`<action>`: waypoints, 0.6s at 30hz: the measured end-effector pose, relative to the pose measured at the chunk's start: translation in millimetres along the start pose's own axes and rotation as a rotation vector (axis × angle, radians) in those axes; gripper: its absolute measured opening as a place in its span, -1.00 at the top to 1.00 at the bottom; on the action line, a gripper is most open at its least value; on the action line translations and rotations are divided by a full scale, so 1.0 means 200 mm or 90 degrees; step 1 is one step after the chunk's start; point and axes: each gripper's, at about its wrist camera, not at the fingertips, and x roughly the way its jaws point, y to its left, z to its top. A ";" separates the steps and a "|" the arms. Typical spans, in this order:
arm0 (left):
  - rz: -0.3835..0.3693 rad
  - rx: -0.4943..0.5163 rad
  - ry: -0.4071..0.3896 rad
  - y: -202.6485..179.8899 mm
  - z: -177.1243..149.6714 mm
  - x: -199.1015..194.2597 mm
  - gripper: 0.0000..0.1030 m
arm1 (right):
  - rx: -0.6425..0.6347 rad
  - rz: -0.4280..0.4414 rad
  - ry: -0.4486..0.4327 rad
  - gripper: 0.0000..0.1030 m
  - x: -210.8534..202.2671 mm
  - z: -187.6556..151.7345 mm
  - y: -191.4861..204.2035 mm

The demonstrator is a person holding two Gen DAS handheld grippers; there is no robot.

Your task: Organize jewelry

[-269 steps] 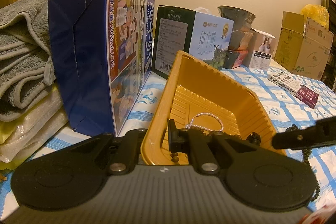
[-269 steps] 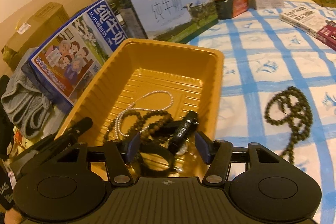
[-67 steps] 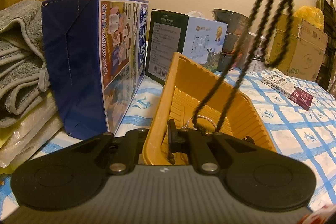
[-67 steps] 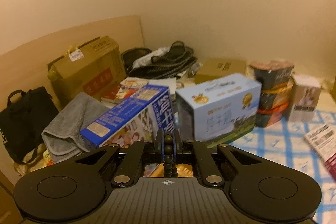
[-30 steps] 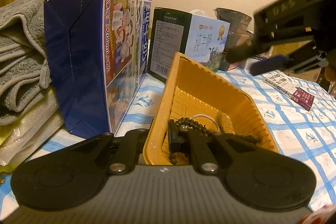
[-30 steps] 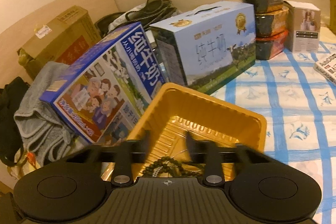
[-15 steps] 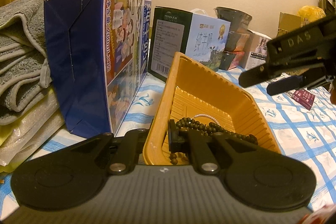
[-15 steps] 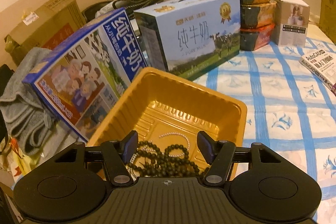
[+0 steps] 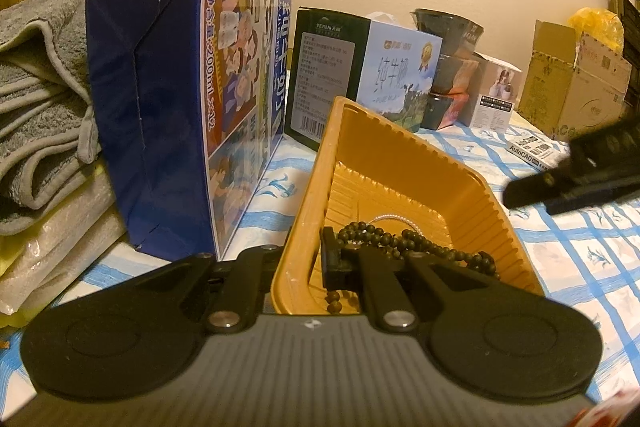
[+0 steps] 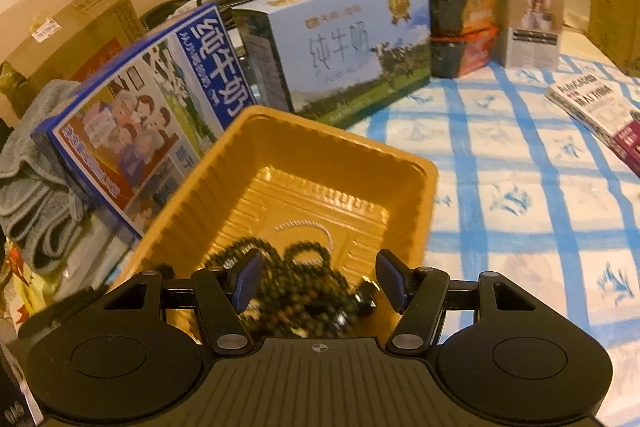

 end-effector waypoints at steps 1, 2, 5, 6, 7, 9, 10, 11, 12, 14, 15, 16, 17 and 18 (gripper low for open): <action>0.000 0.000 0.001 0.00 0.00 0.00 0.83 | 0.004 -0.002 0.000 -0.24 -0.01 -0.02 -0.01; 0.000 -0.003 0.004 0.01 0.00 0.00 0.83 | 0.008 -0.006 0.001 -0.25 -0.02 -0.04 -0.03; -0.002 -0.015 0.013 0.02 -0.01 0.01 0.82 | 0.023 -0.018 0.001 -0.28 -0.06 -0.11 -0.07; -0.002 -0.020 0.017 0.03 -0.01 0.02 0.82 | 0.027 -0.021 0.001 -0.29 -0.07 -0.13 -0.08; -0.002 -0.023 0.020 0.04 -0.01 0.02 0.81 | 0.031 -0.024 0.001 -0.31 -0.08 -0.14 -0.08; -0.001 -0.026 0.025 0.04 -0.02 0.03 0.81 | 0.038 -0.030 0.001 -0.33 -0.11 -0.19 -0.10; 0.000 -0.025 0.027 0.05 -0.02 0.03 0.81 | 0.042 -0.032 0.001 -0.34 -0.12 -0.20 -0.11; 0.001 -0.026 0.030 0.05 -0.02 0.04 0.80 | 0.045 -0.033 0.001 -0.35 -0.13 -0.22 -0.11; 0.001 -0.031 0.035 0.05 -0.02 0.04 0.80 | 0.048 -0.035 0.001 -0.35 -0.14 -0.23 -0.12; 0.000 -0.039 0.045 0.07 -0.03 0.05 0.80 | 0.053 -0.041 0.001 -0.36 -0.15 -0.26 -0.12; -0.001 -0.042 0.049 0.08 -0.03 0.06 0.80 | 0.054 -0.044 0.001 -0.36 -0.16 -0.28 -0.13; -0.002 -0.044 0.054 0.09 -0.03 0.06 0.79 | 0.055 -0.046 0.001 -0.37 -0.17 -0.29 -0.13; -0.002 -0.046 0.059 0.09 -0.04 0.07 0.80 | 0.055 -0.047 0.002 -0.37 -0.17 -0.30 -0.13; -0.004 -0.049 0.065 0.10 -0.04 0.07 0.80 | 0.056 -0.048 0.003 -0.38 -0.17 -0.31 -0.13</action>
